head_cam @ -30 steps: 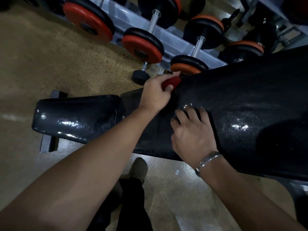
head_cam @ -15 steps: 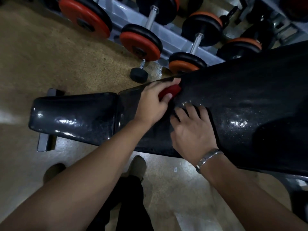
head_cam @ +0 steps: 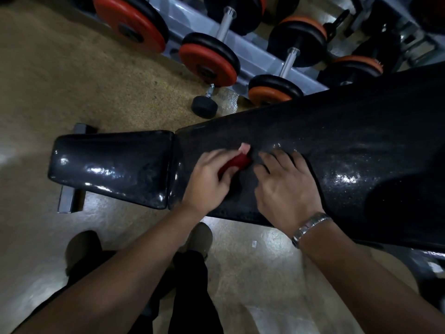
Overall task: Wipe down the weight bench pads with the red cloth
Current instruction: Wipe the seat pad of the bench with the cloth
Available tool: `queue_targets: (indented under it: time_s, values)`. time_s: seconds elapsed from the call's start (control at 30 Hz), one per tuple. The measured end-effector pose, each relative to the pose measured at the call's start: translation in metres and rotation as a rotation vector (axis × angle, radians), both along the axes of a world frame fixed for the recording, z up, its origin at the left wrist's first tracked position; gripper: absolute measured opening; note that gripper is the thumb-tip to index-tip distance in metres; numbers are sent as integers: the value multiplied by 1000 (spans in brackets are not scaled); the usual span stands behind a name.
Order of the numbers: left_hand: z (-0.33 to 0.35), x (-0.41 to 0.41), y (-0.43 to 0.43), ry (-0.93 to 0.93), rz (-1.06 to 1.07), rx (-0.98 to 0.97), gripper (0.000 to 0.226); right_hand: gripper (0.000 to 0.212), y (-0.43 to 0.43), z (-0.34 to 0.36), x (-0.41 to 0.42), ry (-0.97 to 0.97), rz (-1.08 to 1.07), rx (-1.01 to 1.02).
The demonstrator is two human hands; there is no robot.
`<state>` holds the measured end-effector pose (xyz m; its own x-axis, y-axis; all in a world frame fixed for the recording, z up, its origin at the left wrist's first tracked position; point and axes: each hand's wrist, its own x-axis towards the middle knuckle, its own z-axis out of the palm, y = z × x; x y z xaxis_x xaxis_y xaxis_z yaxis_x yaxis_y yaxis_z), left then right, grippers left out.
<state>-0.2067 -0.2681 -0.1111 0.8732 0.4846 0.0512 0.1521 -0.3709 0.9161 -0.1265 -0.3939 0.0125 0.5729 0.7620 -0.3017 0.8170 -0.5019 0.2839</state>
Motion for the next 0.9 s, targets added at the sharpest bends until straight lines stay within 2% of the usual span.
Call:
queue_targets:
  time_s: [0.17,0.27,0.37,0.43,0.53,0.63,0.77,0.83,0.9]
  values:
    - [-14,7,14,159,141,3,41,27,3,3,4,0,28,-40]
    - [6,16,-1,95,143,-44,41,28,6,0,5,-26,35,-28]
    - [14,-9,-21,34,33,-51,40,37,8,1,6,-25,24,52]
    - [6,-29,-20,61,18,-43,40,39,7,4,8,-19,34,61]
    - [-13,-29,-2,173,116,-61,39,41,5,4,12,-2,57,24]
    - [-3,-6,-4,159,166,-76,38,39,6,2,12,-17,65,36]
    - [16,-21,-32,56,29,-55,38,34,8,6,10,-27,48,89]
    - [8,-45,-32,66,-17,-24,40,39,8,9,10,-16,51,61]
    - [-5,-52,-22,121,23,-4,39,44,7,10,11,-4,58,15]
